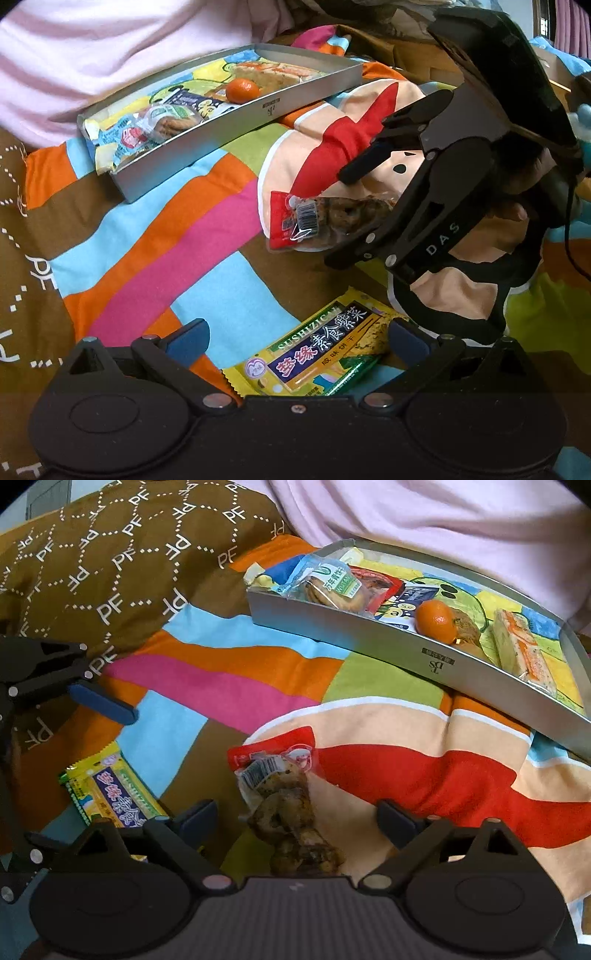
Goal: Organize snacks
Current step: 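Close the left tool on the yellow biscuit packet while the right tool closes on the red-label cookie packet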
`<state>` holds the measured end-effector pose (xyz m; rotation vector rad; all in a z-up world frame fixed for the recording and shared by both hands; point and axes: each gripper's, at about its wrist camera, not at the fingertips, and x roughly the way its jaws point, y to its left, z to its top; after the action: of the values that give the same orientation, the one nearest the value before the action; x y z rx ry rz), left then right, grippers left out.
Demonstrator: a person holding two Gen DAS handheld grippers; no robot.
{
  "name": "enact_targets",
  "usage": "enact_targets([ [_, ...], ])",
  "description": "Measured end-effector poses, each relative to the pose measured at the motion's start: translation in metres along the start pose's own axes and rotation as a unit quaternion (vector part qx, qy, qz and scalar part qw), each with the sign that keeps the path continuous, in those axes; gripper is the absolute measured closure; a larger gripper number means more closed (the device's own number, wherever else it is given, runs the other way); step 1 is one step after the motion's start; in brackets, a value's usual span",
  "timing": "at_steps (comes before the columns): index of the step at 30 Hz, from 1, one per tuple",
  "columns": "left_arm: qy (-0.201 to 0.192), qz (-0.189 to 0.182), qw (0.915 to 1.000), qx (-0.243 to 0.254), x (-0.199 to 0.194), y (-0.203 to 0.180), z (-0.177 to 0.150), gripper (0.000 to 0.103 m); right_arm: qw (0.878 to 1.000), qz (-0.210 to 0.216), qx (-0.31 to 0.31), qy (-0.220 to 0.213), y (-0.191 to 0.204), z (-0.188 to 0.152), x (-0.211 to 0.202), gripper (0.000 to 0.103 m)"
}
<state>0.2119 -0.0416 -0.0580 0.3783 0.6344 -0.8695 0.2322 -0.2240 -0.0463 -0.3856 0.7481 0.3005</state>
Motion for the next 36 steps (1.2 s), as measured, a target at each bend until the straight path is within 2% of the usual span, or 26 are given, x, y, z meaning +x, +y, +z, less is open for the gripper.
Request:
enact_targets([
  [5,0.014,-0.019,0.9997,-0.007,0.003,0.005,0.002,0.003,1.000,-0.014,-0.014,0.007,0.003,-0.002,0.001,0.027],
  [9,0.051,-0.050,0.9974,-0.004,0.005,0.006,0.002,0.006,1.000,-0.012,-0.004,0.019,0.003,-0.005,-0.001,0.039],
  [16,0.086,-0.126,0.9871,-0.047,0.003,0.012,0.001,0.006,0.998,-0.023,0.035,0.045,0.001,-0.019,-0.010,0.041],
  [21,0.106,-0.154,0.9806,-0.058,0.002,0.007,0.000,0.007,0.993,-0.023,0.091,0.068,-0.005,-0.034,-0.024,0.041],
  [25,0.101,-0.194,0.9687,-0.117,0.001,0.005,-0.004,0.007,0.987,-0.018,0.133,0.084,-0.007,-0.046,-0.036,0.041],
  [28,0.098,-0.187,0.9671,-0.143,0.000,0.004,-0.004,0.007,0.984,-0.014,0.153,0.088,-0.007,-0.054,-0.046,0.042],
  [31,0.096,-0.162,0.9685,-0.164,-0.001,0.002,-0.004,0.010,0.979,-0.005,0.181,0.092,-0.010,-0.061,-0.054,0.043],
  [36,0.088,-0.114,0.9794,-0.142,0.004,-0.010,0.001,0.010,0.970,0.010,0.223,0.093,-0.014,-0.067,-0.062,0.044],
])
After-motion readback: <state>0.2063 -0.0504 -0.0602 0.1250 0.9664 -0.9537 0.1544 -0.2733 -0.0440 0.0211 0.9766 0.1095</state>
